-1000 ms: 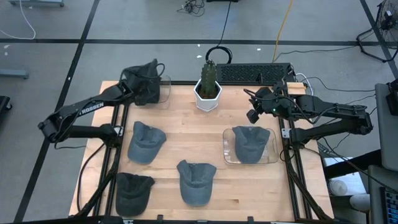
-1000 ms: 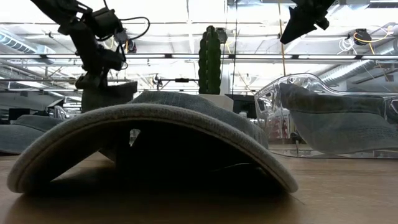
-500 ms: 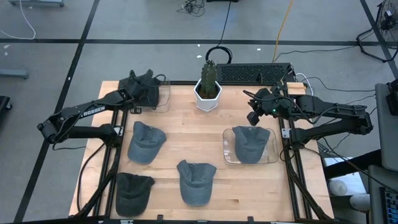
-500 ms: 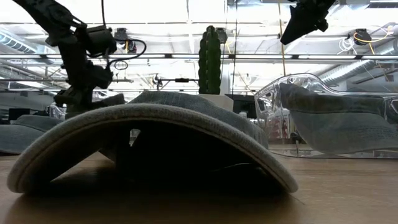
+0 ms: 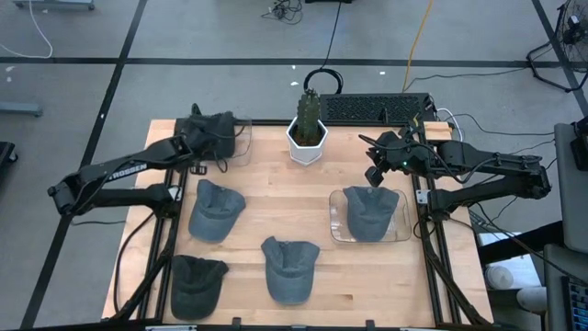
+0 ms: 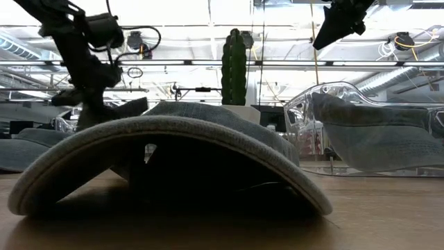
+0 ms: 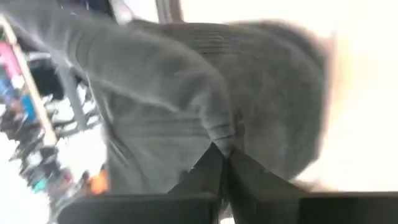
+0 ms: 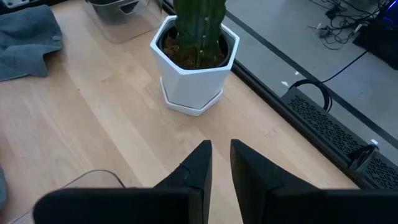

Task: Pick & Place hat
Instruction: Put the right black cap into the top transparent bin

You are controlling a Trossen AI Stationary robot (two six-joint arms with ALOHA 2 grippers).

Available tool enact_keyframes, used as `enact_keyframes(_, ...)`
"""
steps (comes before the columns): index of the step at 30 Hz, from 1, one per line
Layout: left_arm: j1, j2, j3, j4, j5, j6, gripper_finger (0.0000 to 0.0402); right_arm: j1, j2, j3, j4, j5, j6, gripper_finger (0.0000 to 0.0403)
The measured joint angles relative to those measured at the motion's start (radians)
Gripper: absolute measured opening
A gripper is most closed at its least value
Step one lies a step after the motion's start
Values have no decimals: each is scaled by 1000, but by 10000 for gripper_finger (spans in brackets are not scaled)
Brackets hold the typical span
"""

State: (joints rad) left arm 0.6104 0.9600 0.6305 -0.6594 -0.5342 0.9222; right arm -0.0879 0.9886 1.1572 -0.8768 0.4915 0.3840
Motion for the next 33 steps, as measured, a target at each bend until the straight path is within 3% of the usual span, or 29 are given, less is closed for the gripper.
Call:
enact_keyframes(5, 7, -22, 1, -127, 184, -22, 6, 0, 0, 0, 0, 2, -4, 45)
enact_keyframes(11, 53, 24, 1, -106, 116, -113, 17, 0, 0, 0, 1, 3, -7, 45)
enact_keyframes(18, 99, 74, 1, -85, 137, -86, 7, 0, 0, 0, 5, 2, -1, 45)
enact_keyframes(23, 126, 104, 1, -39, 127, -96, 46, 0, 0, 0, 5, 2, 48, 45)
enact_keyframes(33, 129, 99, 1, 22, -21, -99, 148, 0, 8, -2, 9, 6, 49, 45)
